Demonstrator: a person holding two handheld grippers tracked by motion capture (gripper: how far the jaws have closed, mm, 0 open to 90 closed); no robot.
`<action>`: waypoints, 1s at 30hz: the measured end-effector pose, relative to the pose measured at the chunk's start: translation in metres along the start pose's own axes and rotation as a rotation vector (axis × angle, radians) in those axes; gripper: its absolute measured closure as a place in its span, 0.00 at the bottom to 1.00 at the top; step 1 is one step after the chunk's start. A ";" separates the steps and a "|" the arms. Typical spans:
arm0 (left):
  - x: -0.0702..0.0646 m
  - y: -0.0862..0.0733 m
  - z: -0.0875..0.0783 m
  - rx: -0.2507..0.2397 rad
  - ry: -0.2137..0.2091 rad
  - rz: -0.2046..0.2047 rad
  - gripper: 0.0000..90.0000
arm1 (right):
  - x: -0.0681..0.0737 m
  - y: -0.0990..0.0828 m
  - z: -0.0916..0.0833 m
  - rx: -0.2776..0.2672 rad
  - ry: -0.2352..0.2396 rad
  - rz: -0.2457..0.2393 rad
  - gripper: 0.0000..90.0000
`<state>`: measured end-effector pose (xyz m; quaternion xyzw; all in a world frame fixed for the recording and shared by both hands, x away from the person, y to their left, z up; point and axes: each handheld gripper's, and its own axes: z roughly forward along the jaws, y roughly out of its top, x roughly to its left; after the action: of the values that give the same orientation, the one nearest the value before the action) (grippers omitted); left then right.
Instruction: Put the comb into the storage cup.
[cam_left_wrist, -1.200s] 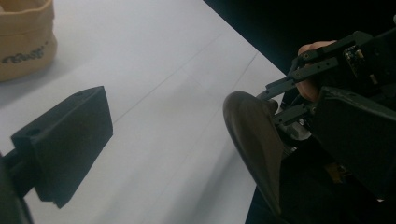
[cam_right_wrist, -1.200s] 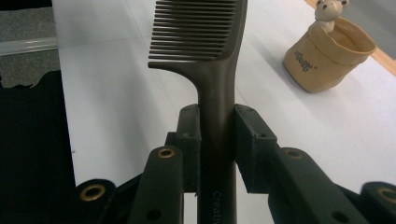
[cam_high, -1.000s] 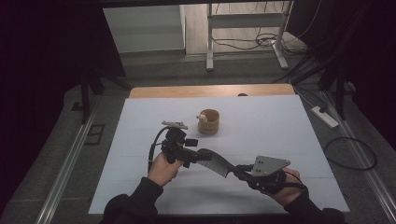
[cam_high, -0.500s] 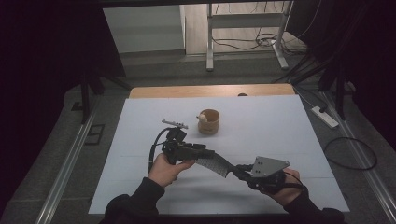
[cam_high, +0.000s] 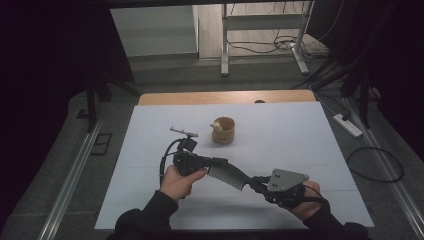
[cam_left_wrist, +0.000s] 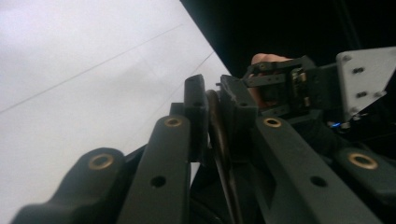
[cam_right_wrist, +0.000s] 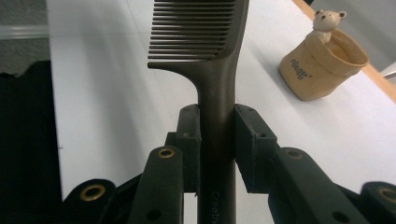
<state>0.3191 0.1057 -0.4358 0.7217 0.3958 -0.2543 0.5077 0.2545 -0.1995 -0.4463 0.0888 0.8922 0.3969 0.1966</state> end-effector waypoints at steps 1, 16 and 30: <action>0.000 0.000 0.000 -0.001 -0.001 0.000 0.92 | 0.001 0.000 0.001 0.002 -0.008 -0.007 0.80; -0.003 0.000 -0.004 -0.015 0.031 0.055 0.93 | -0.004 -0.003 0.003 0.010 -0.005 0.050 0.67; -0.003 -0.001 -0.007 -0.040 0.050 0.079 0.93 | -0.010 -0.007 0.007 0.061 0.010 0.165 0.42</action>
<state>0.3166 0.1116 -0.4312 0.7324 0.3846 -0.2082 0.5218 0.2666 -0.2020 -0.4529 0.1662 0.8944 0.3848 0.1558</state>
